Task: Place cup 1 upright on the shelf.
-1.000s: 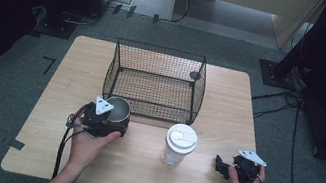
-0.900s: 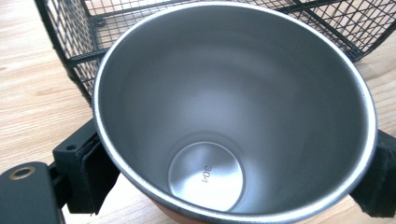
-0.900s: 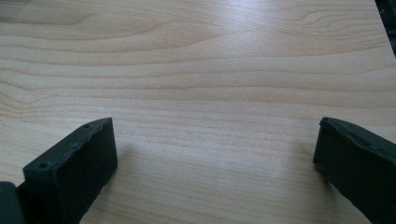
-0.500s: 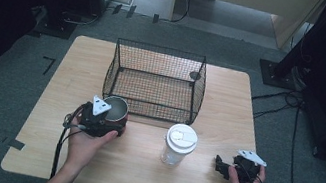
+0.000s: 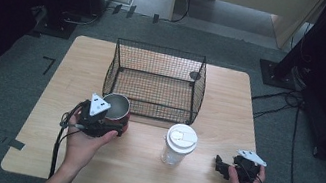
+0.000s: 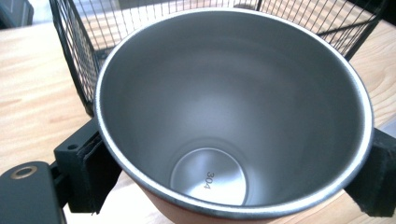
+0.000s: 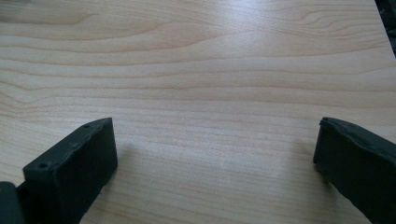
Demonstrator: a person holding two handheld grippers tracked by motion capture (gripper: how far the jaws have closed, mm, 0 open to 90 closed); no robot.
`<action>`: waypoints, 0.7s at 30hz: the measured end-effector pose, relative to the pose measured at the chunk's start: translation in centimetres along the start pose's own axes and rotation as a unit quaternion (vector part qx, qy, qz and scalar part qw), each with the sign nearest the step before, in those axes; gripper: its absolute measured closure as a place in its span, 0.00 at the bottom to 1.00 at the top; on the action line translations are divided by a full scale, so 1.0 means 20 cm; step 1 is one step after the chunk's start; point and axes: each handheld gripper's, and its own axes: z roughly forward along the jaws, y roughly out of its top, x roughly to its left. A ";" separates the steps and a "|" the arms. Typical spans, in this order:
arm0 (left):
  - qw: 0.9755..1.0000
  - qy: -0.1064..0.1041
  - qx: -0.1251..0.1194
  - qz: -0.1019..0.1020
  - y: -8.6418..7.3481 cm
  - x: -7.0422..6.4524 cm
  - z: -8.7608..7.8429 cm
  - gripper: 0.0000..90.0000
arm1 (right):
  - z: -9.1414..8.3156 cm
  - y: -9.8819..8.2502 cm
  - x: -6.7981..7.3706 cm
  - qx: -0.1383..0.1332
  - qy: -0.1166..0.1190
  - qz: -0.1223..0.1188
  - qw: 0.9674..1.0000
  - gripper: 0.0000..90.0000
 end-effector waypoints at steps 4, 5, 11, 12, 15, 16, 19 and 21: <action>1.000 -0.006 -0.014 0.001 0.04 0.00 -0.03 0.09 | 0.00 0.00 0.00 0.000 0.000 0.000 1.000 0.00; 1.000 -0.006 -0.014 0.001 0.04 0.00 -0.03 0.09 | 0.00 0.00 0.00 0.000 0.000 0.000 1.000 0.00; 1.000 -0.011 -0.028 0.005 0.09 -0.01 -0.06 0.09 | 0.00 0.00 0.00 0.000 0.000 0.000 1.000 0.00; 0.999 -0.013 -0.032 0.005 0.10 -0.01 -0.06 0.09 | 0.00 0.00 0.00 0.000 0.000 0.000 1.000 0.00; 0.999 -0.016 -0.041 0.009 0.12 -0.02 -0.07 0.09 | 0.00 0.00 0.00 0.000 0.000 0.000 1.000 0.00; 0.999 -0.013 -0.047 0.014 0.14 -0.02 -0.08 0.09 | 0.00 0.00 0.00 0.000 0.000 0.000 1.000 0.00; 0.998 -0.013 -0.053 0.016 0.17 -0.03 -0.08 0.09 | 0.00 0.00 0.00 0.000 0.000 0.000 1.000 0.00; 0.998 -0.018 -0.061 0.016 0.19 -0.03 -0.08 0.09 | 0.00 0.00 0.00 0.000 0.000 0.001 1.000 0.00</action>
